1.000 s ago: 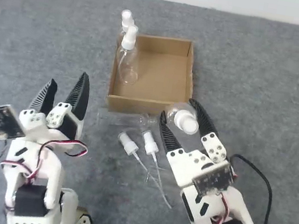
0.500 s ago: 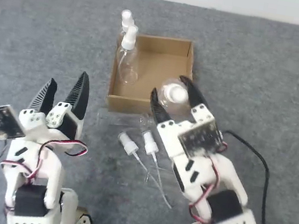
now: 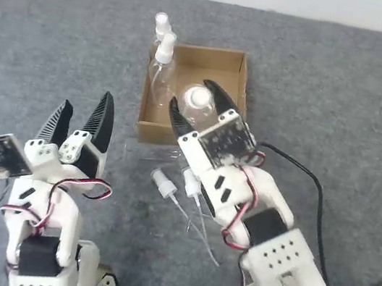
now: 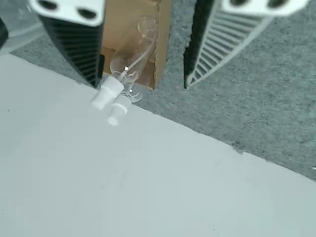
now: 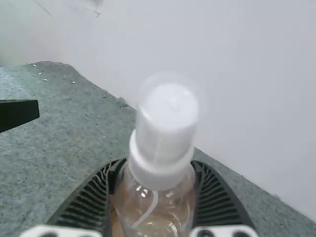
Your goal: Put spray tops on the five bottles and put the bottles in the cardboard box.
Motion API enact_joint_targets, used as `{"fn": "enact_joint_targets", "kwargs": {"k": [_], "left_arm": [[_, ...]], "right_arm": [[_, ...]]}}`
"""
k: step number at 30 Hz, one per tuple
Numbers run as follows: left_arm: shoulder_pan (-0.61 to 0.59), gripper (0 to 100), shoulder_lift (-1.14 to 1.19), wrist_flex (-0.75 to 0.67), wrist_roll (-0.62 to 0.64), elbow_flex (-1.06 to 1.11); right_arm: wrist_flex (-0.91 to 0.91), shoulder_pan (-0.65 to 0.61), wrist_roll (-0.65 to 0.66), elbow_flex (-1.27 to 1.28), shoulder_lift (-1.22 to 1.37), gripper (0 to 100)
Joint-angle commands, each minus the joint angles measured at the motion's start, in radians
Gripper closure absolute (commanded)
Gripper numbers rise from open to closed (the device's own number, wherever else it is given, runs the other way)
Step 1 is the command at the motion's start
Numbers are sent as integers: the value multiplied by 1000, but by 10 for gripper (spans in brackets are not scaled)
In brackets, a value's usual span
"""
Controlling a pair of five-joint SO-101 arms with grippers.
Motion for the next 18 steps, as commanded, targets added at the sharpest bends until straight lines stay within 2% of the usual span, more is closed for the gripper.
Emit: {"fn": "enact_joint_targets", "kwargs": {"k": [1, 18], "left_arm": [[-6, 758, -12, -34, 11, -10], [-6, 758, -12, -29, 11, -10]], "right_arm": [[-58, -15, -11, -109, 71, 991], [-119, -62, -11, -367, 490, 991]]}}
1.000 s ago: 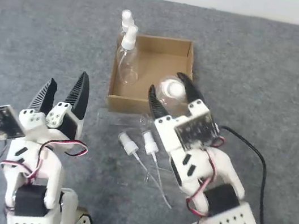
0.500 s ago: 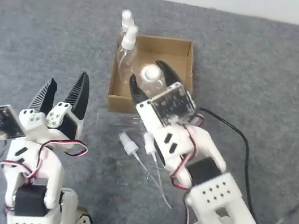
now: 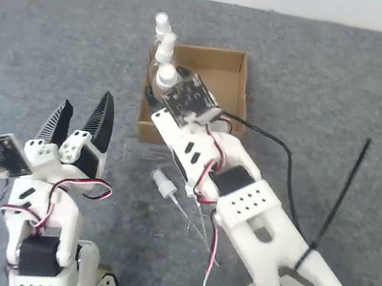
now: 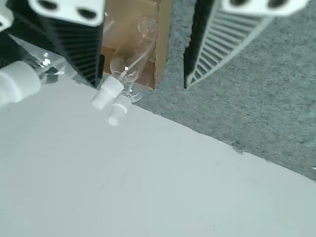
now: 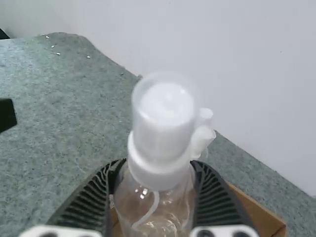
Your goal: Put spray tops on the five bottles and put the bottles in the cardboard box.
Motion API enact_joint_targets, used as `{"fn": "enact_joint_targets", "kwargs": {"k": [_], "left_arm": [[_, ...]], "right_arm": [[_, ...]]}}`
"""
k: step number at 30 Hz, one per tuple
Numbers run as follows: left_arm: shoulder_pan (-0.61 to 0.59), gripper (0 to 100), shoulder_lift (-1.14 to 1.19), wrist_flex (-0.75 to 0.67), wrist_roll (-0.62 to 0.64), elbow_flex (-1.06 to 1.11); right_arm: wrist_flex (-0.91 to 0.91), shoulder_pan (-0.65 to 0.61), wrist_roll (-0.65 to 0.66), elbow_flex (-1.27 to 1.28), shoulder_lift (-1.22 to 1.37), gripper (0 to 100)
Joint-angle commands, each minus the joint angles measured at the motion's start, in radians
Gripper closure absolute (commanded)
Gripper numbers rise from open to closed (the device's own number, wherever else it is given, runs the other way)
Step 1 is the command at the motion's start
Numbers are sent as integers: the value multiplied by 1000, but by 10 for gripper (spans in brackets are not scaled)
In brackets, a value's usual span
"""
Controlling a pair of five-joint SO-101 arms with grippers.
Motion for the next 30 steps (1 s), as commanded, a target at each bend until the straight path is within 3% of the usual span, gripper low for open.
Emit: {"fn": "enact_joint_targets", "kwargs": {"k": [1, 11, 16, 21, 30], "left_arm": [[-6, 758, -12, -29, 11, -10], [-9, 758, -12, -29, 11, -15], [-92, 758, -12, -34, 11, -16], [-100, 758, -12, -34, 11, -16], [-103, 758, -12, -34, 11, -24]], "right_arm": [[-30, -13, -11, -112, 39, 991], [-30, -19, -12, -213, 191, 991], [-30, -19, -15, -245, 251, 991], [-30, -12, -143, -305, 335, 991], [-33, -12, -144, -356, 453, 990]]}}
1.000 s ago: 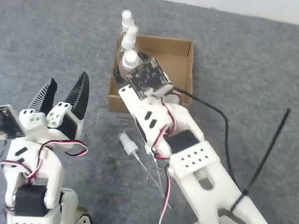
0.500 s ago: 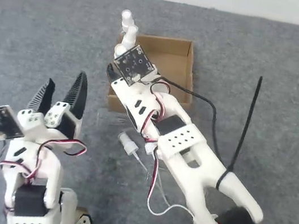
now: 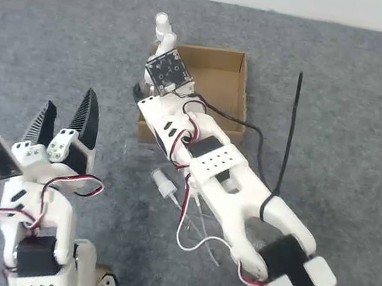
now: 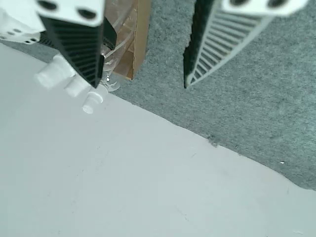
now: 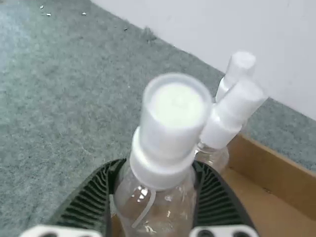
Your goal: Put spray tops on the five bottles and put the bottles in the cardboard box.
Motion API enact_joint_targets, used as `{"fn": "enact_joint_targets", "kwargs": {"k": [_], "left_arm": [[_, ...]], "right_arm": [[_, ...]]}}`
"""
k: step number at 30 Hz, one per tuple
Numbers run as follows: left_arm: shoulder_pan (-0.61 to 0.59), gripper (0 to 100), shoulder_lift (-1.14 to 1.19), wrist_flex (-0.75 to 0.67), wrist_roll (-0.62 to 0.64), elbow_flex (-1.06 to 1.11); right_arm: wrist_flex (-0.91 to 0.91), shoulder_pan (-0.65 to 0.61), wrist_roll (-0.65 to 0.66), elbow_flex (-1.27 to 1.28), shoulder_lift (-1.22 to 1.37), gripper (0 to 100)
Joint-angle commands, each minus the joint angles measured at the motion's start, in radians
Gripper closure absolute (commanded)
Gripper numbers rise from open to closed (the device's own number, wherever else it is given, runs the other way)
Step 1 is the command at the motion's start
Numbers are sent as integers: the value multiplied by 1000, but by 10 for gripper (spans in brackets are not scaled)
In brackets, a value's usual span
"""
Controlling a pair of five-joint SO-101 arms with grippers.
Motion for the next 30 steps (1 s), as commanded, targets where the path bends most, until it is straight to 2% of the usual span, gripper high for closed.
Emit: {"fn": "enact_joint_targets", "kwargs": {"k": [1, 8, 30], "left_arm": [[-3, 758, -12, -34, 11, -24], [-2, 758, -12, -34, 11, -24], [-2, 758, -12, -34, 9, -22]], "right_arm": [[-44, -1, -11, -72, -1, 990], [-102, -2, -9, -72, 81, 990], [-102, -8, -15, -57, 148, 988]]}}
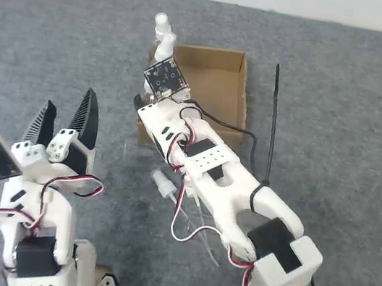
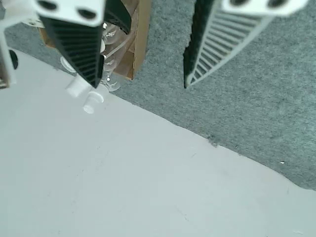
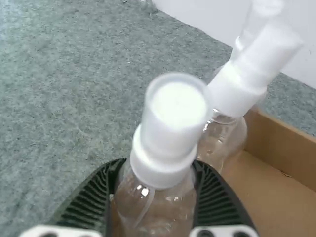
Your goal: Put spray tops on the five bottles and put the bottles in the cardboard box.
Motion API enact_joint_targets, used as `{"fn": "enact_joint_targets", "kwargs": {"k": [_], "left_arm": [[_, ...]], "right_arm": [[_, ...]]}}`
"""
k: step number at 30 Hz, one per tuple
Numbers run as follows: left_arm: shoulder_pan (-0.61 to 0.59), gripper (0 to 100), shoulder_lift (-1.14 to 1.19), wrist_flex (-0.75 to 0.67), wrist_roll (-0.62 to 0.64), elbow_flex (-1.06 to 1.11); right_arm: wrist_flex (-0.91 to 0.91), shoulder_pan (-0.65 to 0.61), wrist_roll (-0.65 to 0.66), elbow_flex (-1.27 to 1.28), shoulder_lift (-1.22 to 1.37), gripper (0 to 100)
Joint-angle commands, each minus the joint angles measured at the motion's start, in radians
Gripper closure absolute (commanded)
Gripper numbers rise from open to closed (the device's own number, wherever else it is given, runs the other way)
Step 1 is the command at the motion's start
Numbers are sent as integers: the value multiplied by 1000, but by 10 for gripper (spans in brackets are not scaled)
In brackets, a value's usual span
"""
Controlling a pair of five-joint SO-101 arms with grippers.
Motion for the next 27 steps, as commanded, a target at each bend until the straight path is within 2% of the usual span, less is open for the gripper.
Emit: {"fn": "enact_joint_targets", "kwargs": {"k": [1, 4, 11, 18, 22, 27], "left_arm": [[-2, 758, -12, -34, 9, -22], [-2, 758, -12, -34, 9, -22], [0, 758, -12, -34, 9, -21], [0, 758, -12, -34, 6, -21], [0, 758, -12, -34, 6, -21], [0, 758, -12, -34, 6, -21]], "right_arm": [[-21, -10, -9, -51, -1, 988], [-21, -10, -9, -51, 1, 980], [-12, -12, -9, -49, 1, 819], [-10, -12, -9, -49, -1, 808], [-5, -12, -9, -46, -1, 750], [38, -13, -9, -51, -2, 744]]}}
